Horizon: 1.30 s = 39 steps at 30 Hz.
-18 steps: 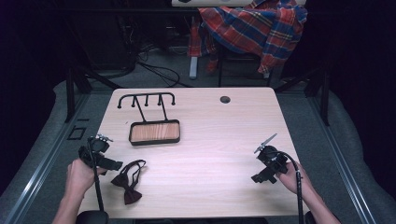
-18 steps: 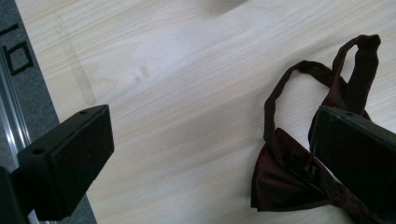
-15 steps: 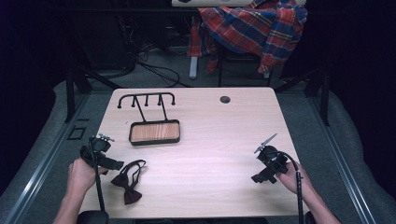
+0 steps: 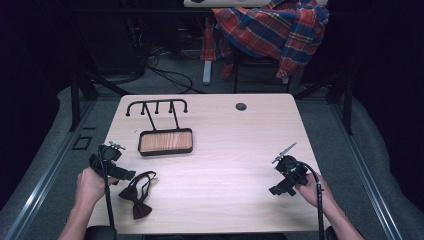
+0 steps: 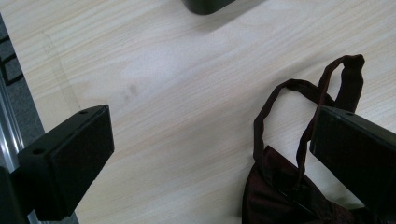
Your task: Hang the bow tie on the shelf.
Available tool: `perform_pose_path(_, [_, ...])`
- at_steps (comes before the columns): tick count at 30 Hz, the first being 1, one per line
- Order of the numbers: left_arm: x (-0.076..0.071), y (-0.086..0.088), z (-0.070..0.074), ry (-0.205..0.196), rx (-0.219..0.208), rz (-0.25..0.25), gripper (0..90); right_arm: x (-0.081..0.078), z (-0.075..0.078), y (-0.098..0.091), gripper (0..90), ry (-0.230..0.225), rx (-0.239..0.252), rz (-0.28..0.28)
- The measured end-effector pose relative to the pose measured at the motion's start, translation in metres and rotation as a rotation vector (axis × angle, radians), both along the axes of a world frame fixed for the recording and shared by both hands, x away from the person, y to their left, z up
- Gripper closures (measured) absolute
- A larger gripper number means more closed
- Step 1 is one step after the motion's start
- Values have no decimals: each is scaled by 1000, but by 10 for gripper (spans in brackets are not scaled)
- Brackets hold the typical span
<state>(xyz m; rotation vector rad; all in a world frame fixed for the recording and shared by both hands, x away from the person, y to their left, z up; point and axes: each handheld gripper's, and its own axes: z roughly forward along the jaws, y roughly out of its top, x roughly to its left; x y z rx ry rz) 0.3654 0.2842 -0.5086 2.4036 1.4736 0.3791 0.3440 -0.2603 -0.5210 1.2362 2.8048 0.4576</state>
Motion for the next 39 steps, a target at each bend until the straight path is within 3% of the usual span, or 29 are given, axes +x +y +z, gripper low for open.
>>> perform_pose_path(7, [3,-6,-5,7,-2,-15,0,0,0,-1,159,-6,-8,6])
perform_pose_path(13, [7,-12,-10,38,-20,-37,0,0,0,0,159,-1,-5,2])
perform_pose_path(19, [11,-22,-14,46,-6,-55,1,1,0,0,158,0,-18,12])
perform_pose_path(23, [15,-29,-20,75,10,-81,5,1,0,0,159,0,-18,11])
perform_pose_path(31, [16,-38,-22,83,7,-117,203,1,0,0,159,0,-17,11])
perform_pose_path(39, [18,-44,-30,121,59,-162,381,1,0,1,159,0,-15,6])
